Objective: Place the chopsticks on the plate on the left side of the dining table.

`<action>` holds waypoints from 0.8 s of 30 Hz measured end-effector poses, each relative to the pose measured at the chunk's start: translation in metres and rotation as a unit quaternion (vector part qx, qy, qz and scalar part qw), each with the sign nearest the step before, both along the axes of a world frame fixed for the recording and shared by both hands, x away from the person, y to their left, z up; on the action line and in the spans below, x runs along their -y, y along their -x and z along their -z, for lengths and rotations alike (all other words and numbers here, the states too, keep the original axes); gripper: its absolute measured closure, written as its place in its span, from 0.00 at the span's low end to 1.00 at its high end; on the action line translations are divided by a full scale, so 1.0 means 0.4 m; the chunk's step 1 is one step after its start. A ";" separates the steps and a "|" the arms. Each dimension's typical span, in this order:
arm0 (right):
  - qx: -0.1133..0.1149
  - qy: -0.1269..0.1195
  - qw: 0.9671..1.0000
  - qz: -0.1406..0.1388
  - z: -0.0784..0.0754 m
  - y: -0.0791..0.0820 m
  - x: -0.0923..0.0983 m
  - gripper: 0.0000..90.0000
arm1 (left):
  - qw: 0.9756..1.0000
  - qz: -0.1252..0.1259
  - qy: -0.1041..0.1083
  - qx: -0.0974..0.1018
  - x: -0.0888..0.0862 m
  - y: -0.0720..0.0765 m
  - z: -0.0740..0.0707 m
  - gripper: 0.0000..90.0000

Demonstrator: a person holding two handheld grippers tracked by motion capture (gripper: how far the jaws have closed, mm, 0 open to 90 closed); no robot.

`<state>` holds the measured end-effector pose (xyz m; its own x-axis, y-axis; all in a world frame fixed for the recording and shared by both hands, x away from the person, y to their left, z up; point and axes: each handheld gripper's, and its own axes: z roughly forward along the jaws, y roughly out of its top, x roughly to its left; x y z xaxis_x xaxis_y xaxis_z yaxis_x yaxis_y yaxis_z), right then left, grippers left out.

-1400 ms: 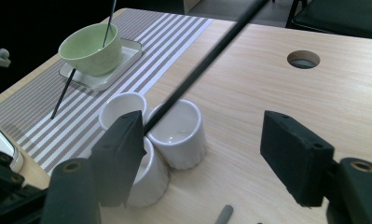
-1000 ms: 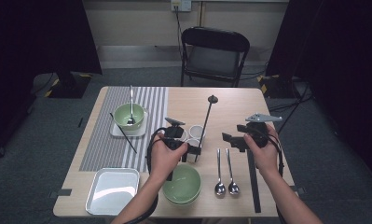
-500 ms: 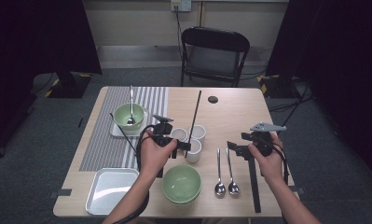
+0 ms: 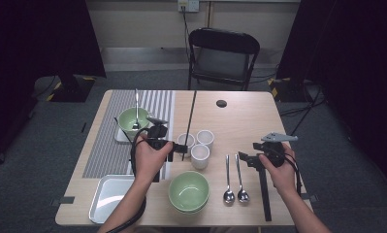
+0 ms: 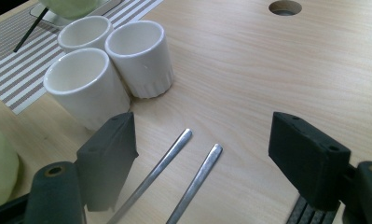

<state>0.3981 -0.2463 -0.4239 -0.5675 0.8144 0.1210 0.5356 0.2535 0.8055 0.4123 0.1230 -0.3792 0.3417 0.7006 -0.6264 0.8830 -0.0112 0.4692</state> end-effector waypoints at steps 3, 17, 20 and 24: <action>-0.001 0.002 1.000 0.000 0.007 0.001 0.004 0.25 | 1.000 -0.008 -0.003 0.004 -0.015 -0.002 -0.001 0.96; -0.008 0.007 1.000 0.000 0.028 0.008 0.015 0.26 | 0.999 -0.037 -0.006 0.004 -0.075 -0.012 0.001 0.97; -0.008 0.008 1.000 -0.001 0.030 0.008 0.016 0.26 | 0.999 -0.041 -0.006 0.003 -0.082 -0.012 0.001 0.96; -0.010 0.011 1.000 -0.002 0.036 0.011 0.019 0.26 | 0.999 -0.045 -0.014 0.005 -0.100 -0.013 0.004 0.96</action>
